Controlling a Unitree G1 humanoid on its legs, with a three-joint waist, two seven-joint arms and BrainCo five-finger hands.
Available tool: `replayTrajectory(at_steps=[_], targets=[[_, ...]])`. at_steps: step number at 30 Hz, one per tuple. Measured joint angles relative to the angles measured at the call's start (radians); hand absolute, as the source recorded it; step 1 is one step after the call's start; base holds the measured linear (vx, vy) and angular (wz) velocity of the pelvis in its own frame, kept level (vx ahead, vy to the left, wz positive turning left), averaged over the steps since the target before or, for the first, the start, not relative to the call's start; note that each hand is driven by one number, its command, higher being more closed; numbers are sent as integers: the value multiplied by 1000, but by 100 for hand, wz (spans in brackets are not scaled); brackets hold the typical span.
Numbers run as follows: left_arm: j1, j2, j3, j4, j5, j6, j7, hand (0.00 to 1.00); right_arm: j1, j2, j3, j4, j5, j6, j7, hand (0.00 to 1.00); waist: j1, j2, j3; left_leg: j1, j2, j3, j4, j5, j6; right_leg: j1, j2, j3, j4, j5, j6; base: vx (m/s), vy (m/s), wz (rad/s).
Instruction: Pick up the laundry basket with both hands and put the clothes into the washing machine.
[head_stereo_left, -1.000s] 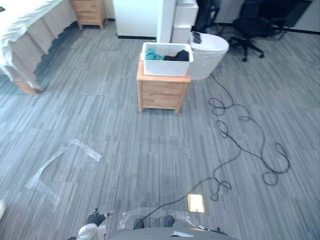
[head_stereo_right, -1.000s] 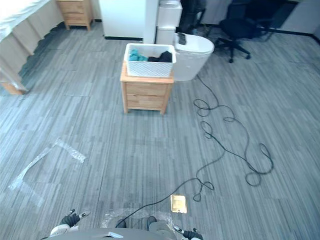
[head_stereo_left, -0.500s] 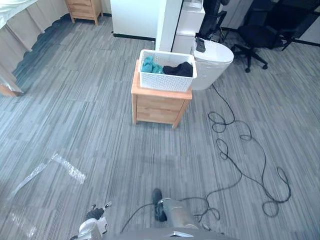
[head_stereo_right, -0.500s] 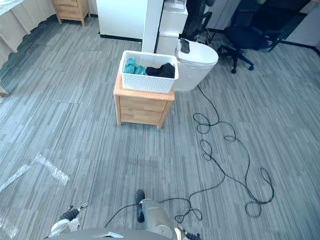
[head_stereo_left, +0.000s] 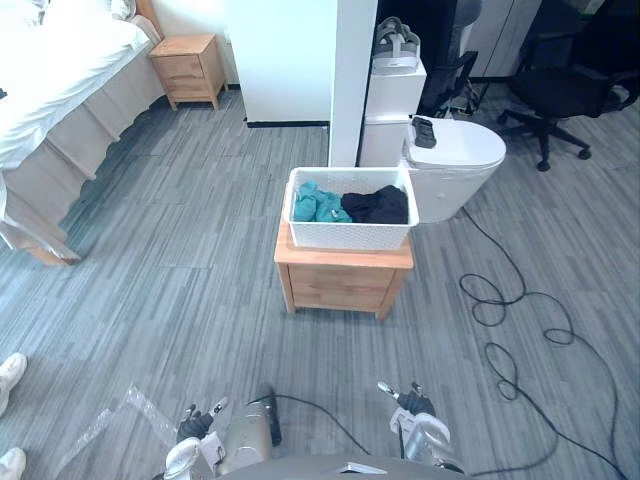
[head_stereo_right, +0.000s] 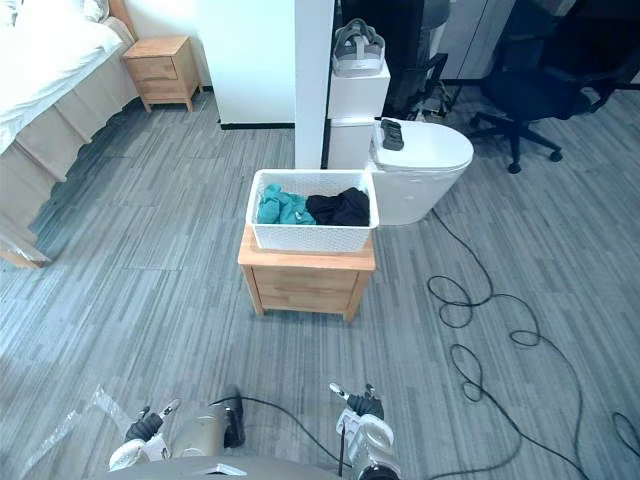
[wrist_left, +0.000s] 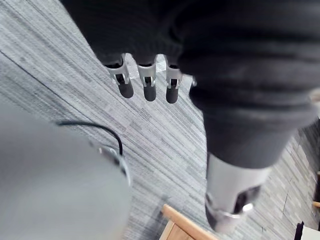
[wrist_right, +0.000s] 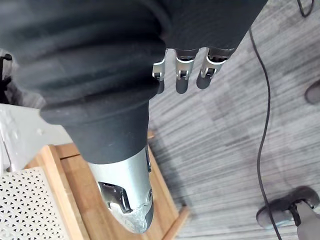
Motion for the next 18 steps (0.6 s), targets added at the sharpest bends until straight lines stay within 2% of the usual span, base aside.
replayTrajectory(at_steps=[1,2,3,4,5,6,7,8,9,10,11,12,14,16,17,18], targets=[[23,-4,39,8,0,1,4,0,12,2,5,6,-18,0,-2,0,9,-26,-31,10,-26,16,31,95,28,30,-39,44,3,-31,35,592,329,-63],[29,0,43,17,0,1,3,0,17,0,5,12,-18,0,-3,0,10,-32,-50,12,-38,23,36,133,48,29,-54,64,15,-34,40,726,378,-53],[26,16,47,41,5,2,3,0,25,4,4,38,-18,-1,-6,0,5,-63,-84,23,-71,50,33,104,65,0,-84,93,77,-26,47,479,244,-22],[19,23,47,54,7,2,3,0,27,7,-1,53,-18,0,-10,0,1,-72,-102,43,-87,68,21,91,75,-37,-91,126,155,-8,51,678,344,-13],[11,33,48,61,16,6,3,0,32,13,-5,79,-19,2,-11,0,-8,-91,-96,100,-106,78,-13,70,86,-88,-86,152,315,49,103,524,263,-9],[8,40,48,62,17,9,4,0,36,18,-5,80,-19,3,-11,0,-10,-99,-90,129,-111,79,-31,67,89,-111,-80,152,395,82,130,499,231,-6],[5,45,47,65,17,13,4,0,40,23,-5,80,-19,3,-10,0,-14,-102,-84,158,-113,79,-49,63,92,-142,-78,157,474,110,151,354,128,-5],[-5,58,31,83,17,21,7,0,50,26,-5,81,-19,3,-9,0,-24,-101,-73,214,-112,83,-78,59,93,-215,-68,150,635,117,170,267,92,-12],[-17,57,30,83,17,23,7,0,52,26,-5,78,-19,2,-9,0,-27,-106,-68,242,-110,89,-92,59,94,-245,-72,140,674,109,171,264,92,-25],[-28,56,19,86,16,23,8,0,56,23,-5,77,-18,1,-9,0,-29,-92,-46,306,-99,95,-138,53,86,-284,-79,111,692,86,149,162,49,-27],[-40,56,-2,86,16,23,8,0,69,23,-5,73,-16,0,-9,0,-36,-88,-44,345,-86,102,-174,50,81,-323,-93,78,651,56,133,198,46,-27],[-45,55,-7,86,16,22,8,0,71,20,-5,71,-17,-2,-11,0,-36,-86,-43,356,-80,107,-182,50,78,-339,-97,69,632,49,136,175,-45,-27],[-74,54,-19,87,14,18,13,0,71,11,-5,72,-16,-2,-11,0,-42,-84,-41,382,-47,114,-196,18,52,-390,-116,7,459,38,141,121,-136,-27],[-93,58,-63,89,14,6,21,0,70,6,-4,73,-16,-4,-13,0,-65,-89,-42,395,-26,115,-203,-8,7,-386,-122,-49,150,108,133,142,-228,-7],[-94,66,-73,89,14,4,21,0,73,5,-4,76,-16,-4,-14,0,-71,-96,-42,405,-32,113,-214,-7,-4,-380,-123,-46,84,161,131,248,-247,20],[-99,52,-90,106,15,3,22,0,90,-9,-5,83,-15,-1,-15,0,-86,-81,-47,429,-25,91,-245,3,-29,-366,-110,-54,82,228,131,310,-229,15]])
